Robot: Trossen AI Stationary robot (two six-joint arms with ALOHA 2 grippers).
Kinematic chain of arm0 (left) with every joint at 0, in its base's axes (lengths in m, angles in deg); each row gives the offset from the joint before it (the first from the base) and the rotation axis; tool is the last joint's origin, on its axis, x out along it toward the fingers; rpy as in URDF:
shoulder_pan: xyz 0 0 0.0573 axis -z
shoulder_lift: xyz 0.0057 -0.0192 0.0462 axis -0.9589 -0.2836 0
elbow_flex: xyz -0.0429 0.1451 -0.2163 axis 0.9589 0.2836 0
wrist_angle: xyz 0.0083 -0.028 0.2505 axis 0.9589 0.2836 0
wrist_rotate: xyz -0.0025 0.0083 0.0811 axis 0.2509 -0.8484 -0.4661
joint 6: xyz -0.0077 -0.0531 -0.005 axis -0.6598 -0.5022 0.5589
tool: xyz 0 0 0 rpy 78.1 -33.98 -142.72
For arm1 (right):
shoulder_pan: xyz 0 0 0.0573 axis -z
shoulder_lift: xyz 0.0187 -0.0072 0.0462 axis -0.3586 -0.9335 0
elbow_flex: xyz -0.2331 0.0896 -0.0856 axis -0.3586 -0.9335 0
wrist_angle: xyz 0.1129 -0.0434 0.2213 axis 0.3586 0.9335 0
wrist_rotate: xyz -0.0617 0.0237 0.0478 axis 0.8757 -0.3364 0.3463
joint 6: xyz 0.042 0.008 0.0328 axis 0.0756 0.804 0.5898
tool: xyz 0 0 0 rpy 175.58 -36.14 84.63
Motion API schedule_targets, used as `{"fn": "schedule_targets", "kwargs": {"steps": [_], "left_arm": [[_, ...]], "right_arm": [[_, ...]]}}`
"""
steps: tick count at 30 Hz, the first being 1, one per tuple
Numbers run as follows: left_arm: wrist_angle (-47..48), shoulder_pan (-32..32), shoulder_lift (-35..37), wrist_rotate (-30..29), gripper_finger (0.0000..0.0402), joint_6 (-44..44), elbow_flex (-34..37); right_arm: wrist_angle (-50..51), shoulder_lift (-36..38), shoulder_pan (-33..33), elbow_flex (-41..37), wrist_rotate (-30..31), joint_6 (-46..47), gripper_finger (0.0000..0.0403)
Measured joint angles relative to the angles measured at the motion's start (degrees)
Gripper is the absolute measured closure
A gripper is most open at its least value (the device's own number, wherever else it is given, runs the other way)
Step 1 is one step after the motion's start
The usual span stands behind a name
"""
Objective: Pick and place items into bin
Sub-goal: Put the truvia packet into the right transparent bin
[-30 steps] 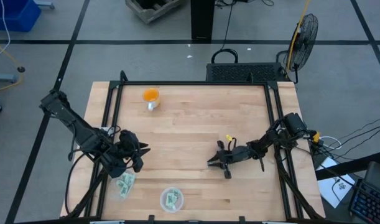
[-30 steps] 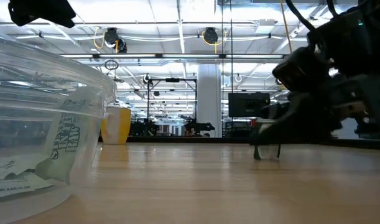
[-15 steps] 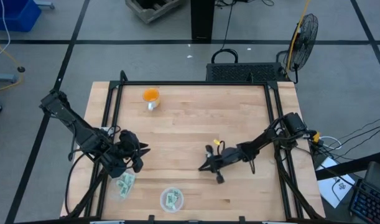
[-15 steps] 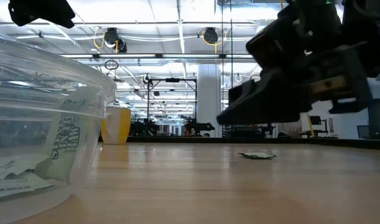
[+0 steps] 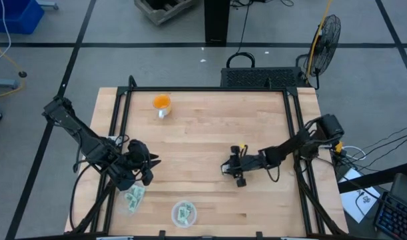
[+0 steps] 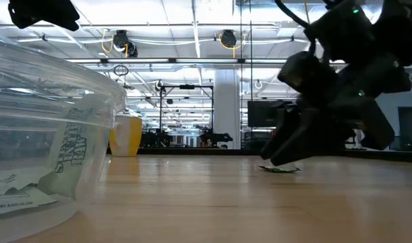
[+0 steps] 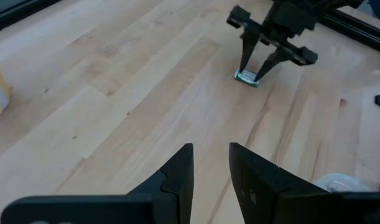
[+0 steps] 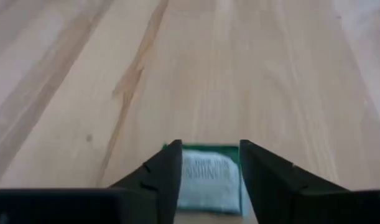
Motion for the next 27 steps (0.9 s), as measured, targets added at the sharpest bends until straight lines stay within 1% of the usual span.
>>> {"fn": "schedule_targets", "kwargs": {"steps": [3,5,8,10,12,16,20,27], "left_arm": [[0.0,0.0,0.0,0.0,0.0295,0.0,0.0],[0.0,0.0,0.0,0.0,0.0295,0.2,0.0],[0.0,0.0,0.0,0.0,0.0295,0.5,0.0],[0.1,0.0,0.0,-0.1,0.0295,1.1,0.0],[0.1,0.0,0.0,-0.7,0.0295,2.2,0.0],[0.1,0.0,0.0,-2.0,0.0295,2.9,0.0],[0.1,0.0,0.0,-2.1,0.0295,2.9,0.0],[0.1,0.0,0.0,-2.1,0.0295,2.9,0.0]], "right_arm": [[-4.2,2.5,0.4,-4.4,0.0,1.5,0.0226],[-10.3,3.2,0.9,-7.6,-0.4,3.6,0.0212],[-21.0,2.8,1.8,-12.5,-4.3,5.8,0.0196],[-28.6,1.9,2.3,-14.4,-6.8,6.4,0.0187],[-32.5,1.5,2.8,-15.1,-7.7,6.2,0.0177],[-31.2,-0.6,3.3,-13.1,-7.7,5.9,0.0158],[-31.1,-5.3,3.3,-10.0,-7.8,4.2,0.0146],[-31.2,-10.7,3.3,-7.7,-7.6,3.6,0.0142]]}}
